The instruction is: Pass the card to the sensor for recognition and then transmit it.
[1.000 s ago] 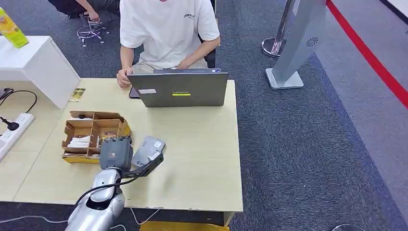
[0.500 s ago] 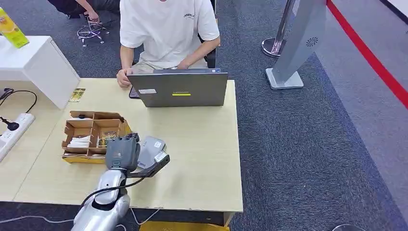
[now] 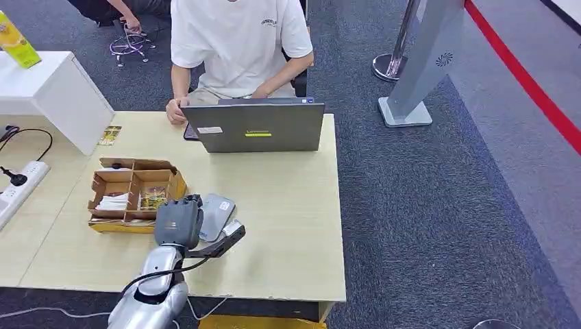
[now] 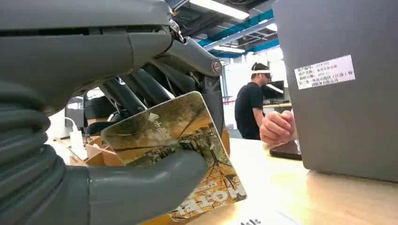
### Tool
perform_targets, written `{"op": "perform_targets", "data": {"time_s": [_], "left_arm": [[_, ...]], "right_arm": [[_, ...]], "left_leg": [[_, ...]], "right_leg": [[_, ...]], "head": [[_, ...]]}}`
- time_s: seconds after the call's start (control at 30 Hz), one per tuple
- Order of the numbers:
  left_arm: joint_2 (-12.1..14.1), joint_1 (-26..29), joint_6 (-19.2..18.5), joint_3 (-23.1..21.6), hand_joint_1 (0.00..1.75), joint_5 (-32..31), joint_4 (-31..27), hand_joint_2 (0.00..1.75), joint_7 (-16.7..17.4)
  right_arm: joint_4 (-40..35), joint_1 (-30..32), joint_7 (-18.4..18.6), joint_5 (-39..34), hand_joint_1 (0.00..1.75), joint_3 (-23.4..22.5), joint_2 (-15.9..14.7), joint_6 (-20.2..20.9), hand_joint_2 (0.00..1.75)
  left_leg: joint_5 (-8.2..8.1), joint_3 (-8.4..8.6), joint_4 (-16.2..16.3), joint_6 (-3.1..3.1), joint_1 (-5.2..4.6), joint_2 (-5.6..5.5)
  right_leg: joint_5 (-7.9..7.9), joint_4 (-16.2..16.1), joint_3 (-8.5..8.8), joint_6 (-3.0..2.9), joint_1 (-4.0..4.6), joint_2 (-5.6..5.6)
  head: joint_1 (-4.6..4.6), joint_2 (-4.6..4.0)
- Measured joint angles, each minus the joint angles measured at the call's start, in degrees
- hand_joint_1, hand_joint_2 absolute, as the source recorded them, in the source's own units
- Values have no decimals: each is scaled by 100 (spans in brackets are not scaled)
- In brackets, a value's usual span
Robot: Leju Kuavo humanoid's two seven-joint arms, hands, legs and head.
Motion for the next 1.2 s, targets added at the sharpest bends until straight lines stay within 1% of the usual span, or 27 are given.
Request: {"op": "perform_targets", "data": {"time_s": [0.33, 0.6, 0.93, 1.0, 1.07, 1.1, 1.2], "left_arm": [[-13, -19, 18, 2, 175, 2, 276, 175, -28], [-116, -174, 53, 2, 175, 44, 744, 175, -160], [-142, -248, 76, 2, 175, 61, 942, 175, -251], [-138, -257, 197, 4, 175, 142, 953, 175, -317], [-87, -294, 333, 28, 175, 234, 942, 175, -321], [-11, -317, 334, 41, 175, 289, 863, 175, -319], [265, -496, 164, 129, 175, 420, 380, 175, -328]], "right_arm": [[0, 0, -13, 48, 0, 4, 0, 61, 175], [0, -2, -17, 79, 0, 24, 0, 68, 175], [0, -1, -35, 90, 0, 50, 0, 68, 175], [0, -1, -46, 88, 0, 50, 0, 68, 175], [0, 0, -52, 79, 0, 50, 0, 68, 175], [0, 0, -59, 75, 0, 50, 0, 68, 175], [0, 4, -74, 72, 0, 50, 0, 68, 175]], "left_leg": [[0, 0, 0, 0, 0, 0], [1, 3, 0, 0, 0, -1], [3, 4, 0, 1, 0, -2], [3, 4, 0, 1, 0, -2], [7, 4, 0, 4, 0, -2], [8, 3, 0, 2, 2, -1], [11, 3, -1, 0, 6, 1]], "right_leg": [[0, 0, 0, 0, 0, 0], [0, 0, 4, 0, 0, -1], [1, 0, 7, 1, 0, -1], [1, 0, 6, 2, 0, -1], [2, 1, 6, 2, 0, -1], [3, 1, 3, 2, 2, -1], [7, 4, 0, -3, 5, 1]], "head": [[0, 0], [2, 0], [0, 0], [0, 0], [0, 0], [2, 0], [0, 0]]}}
